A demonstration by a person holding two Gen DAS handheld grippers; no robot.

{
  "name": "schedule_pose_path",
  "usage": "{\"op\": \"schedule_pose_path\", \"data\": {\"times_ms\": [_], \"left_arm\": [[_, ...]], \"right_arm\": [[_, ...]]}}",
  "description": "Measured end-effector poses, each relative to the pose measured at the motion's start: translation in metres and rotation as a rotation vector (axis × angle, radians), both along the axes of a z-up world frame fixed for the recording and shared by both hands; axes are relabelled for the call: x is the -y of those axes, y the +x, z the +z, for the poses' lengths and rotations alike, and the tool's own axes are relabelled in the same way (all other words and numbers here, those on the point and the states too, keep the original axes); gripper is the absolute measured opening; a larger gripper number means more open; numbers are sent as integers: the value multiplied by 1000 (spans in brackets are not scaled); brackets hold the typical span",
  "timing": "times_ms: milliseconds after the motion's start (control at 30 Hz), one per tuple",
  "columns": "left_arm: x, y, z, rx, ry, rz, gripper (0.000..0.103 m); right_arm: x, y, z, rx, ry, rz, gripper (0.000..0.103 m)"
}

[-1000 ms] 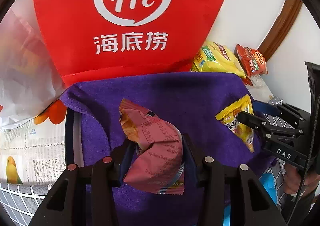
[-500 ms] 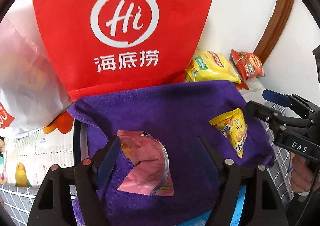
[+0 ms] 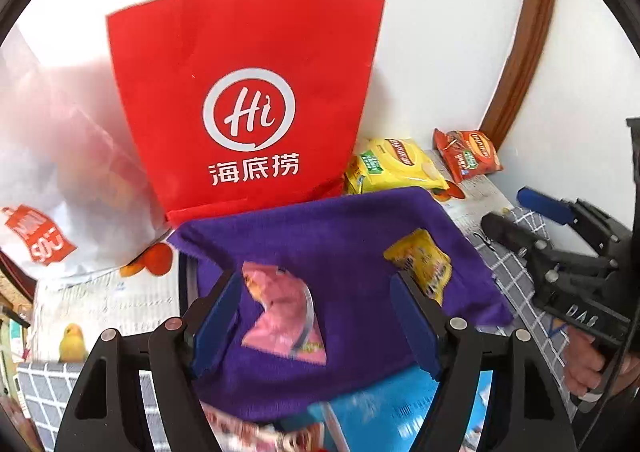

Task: Organize snacks
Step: 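Open both grippers to drop the snacks on the purple cloth, then withdraw, then grasp the pink cookie packet with the right gripper while the left reaches the pink-yellow bag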

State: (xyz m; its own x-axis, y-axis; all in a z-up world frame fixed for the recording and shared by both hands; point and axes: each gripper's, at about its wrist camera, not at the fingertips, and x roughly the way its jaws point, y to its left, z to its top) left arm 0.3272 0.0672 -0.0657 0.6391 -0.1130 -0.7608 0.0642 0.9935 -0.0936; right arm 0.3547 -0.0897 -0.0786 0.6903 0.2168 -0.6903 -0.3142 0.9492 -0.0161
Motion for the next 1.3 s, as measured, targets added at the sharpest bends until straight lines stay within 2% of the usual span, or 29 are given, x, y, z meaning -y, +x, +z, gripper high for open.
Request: {"op": "schedule_pose_path", "data": {"times_ms": [133, 233, 433, 567, 667, 833, 967, 1100, 1300], "left_arm": [[-2, -33, 14, 32, -40, 12, 74], [-2, -58, 23, 62, -43, 27, 74], [0, -116, 37, 127, -86, 28, 74], [3, -146, 41, 142, -100, 10, 74], [7, -162, 41, 131, -86, -10, 75], [1, -177, 35, 95, -116, 5, 75], [-2, -185, 24, 74, -116, 15, 75], [-2, -195, 13, 66, -99, 17, 75], [-9, -207, -11, 30, -98, 60, 75]], "right_arm": [[3, -27, 4, -13, 40, 4, 69], [8, -48, 9, -35, 84, 14, 72], [19, -92, 19, -50, 49, -40, 83], [21, -123, 22, -26, -4, -47, 83], [22, -142, 23, -17, -1, -32, 83], [24, -171, 21, 16, 8, -42, 83], [28, -185, 7, 11, 8, -46, 83], [34, -186, -22, -101, 49, -43, 81], [47, -189, -75, -225, 64, -86, 63]]}}
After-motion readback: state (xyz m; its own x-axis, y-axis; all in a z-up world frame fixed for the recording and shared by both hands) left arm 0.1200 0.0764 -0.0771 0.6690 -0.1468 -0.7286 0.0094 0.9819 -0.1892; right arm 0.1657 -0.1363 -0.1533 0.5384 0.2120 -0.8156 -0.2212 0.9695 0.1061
